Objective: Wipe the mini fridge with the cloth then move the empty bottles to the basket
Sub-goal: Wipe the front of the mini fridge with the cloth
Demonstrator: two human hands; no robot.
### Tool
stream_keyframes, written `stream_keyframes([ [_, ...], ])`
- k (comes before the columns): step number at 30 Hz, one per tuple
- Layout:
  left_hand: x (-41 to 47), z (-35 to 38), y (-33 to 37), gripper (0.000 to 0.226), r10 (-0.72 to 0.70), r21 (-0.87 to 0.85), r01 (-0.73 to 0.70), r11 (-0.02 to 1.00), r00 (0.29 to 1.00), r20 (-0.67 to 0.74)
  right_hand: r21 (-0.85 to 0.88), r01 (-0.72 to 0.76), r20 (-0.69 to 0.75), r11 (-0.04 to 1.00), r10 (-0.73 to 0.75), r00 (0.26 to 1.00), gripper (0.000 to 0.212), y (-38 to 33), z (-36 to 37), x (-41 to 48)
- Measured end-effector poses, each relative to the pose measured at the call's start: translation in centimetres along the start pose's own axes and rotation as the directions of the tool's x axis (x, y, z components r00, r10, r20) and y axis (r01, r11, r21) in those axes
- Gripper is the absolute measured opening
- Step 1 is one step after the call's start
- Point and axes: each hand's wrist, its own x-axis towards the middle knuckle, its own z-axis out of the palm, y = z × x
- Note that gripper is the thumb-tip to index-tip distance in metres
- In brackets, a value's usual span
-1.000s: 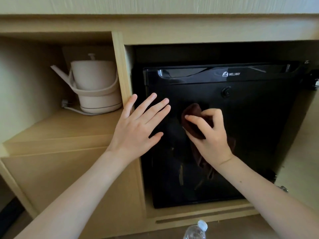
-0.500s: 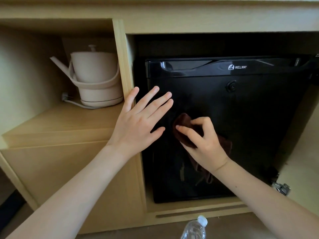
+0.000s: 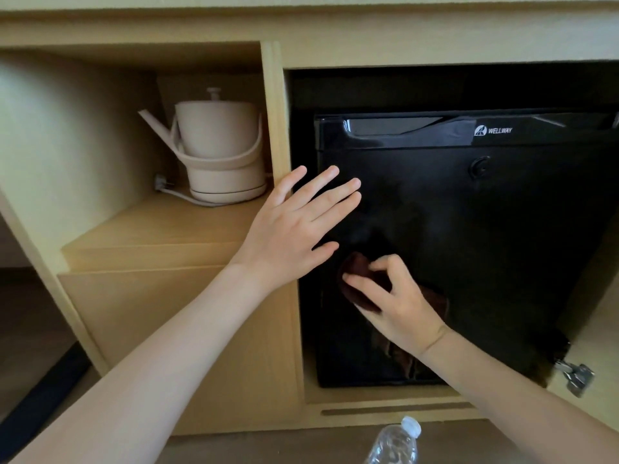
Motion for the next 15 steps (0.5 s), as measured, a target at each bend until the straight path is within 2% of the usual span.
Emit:
stream_keyframes([
  [2, 0.0, 0.0, 0.0, 0.069, -0.006, -0.006, 0.006, 1.000, 1.000, -0.003, -0.032, -0.024, -0.086, 0.999, 0.021, 0.996, 0.029, -0.4, 0.7, 1.0],
  [3, -0.1, 0.0, 0.0, 0.069, -0.008, -0.009, 0.008, 1.000, 1.000, -0.003, -0.036, -0.026, -0.061, 0.999, 0.024, 0.998, 0.028, -0.8, 1.1, 0.9],
  [5, -0.1, 0.0, 0.1, 0.070, -0.008, -0.015, 0.008, 1.000, 1.000, 0.000, 0.071, -0.071, 0.120, 0.995, 0.062, 0.991, 0.027, -1.4, 2.3, -0.4],
  [7, -0.1, 0.0, 0.0, 0.069, -0.013, -0.019, 0.013, 1.000, 1.000, -0.001, 0.173, -0.083, 0.284, 0.982, 0.031, 0.958, 0.038, -2.0, 3.8, -2.3],
  [8, -0.1, -0.1, 0.0, 0.069, -0.016, -0.022, 0.016, 1.000, 1.000, 0.003, 0.188, -0.057, 0.374, 0.981, -0.018, 0.927, 0.035, -2.2, 3.9, -2.6],
  [9, -0.1, -0.1, 0.1, 0.068, -0.018, -0.025, 0.019, 1.000, 1.000, 0.005, 0.124, 0.046, 0.390, 0.991, -0.091, 0.916, 0.027, -2.1, 4.2, -3.0],
  [10, -0.1, -0.1, 0.1, 0.068, -0.019, -0.028, 0.019, 0.999, 1.000, 0.005, 0.060, 0.154, 0.375, 0.986, -0.165, 0.912, 0.022, -2.0, 4.0, -3.2],
  [11, -0.1, -0.1, 0.2, 0.067, -0.019, -0.031, 0.019, 0.999, 1.000, 0.006, 0.036, 0.161, 0.362, 0.986, -0.163, 0.918, 0.022, -1.9, 3.9, -3.1],
  [12, -0.1, -0.1, 0.2, 0.067, -0.020, -0.035, 0.021, 0.999, 1.000, 0.007, 0.063, 0.051, 0.347, 0.997, -0.070, 0.935, 0.024, -2.1, 3.5, -2.6],
  [13, -0.1, -0.1, 0.2, 0.067, -0.022, -0.037, 0.022, 0.999, 1.000, 0.007, 0.081, -0.025, 0.271, 0.996, 0.003, 0.963, 0.027, -2.2, 3.3, -2.0],
  [14, -0.1, 0.0, 0.1, 0.067, -0.023, -0.038, 0.023, 0.999, 1.000, 0.007, 0.119, -0.074, 0.237, 0.990, 0.044, 0.971, 0.033, -2.3, 3.1, -1.5],
  [15, -0.1, 0.0, 0.1, 0.067, -0.023, -0.037, 0.023, 0.999, 1.000, 0.007, 0.125, -0.042, 0.204, 0.991, 0.016, 0.979, 0.038, -2.6, 3.2, -1.1],
])
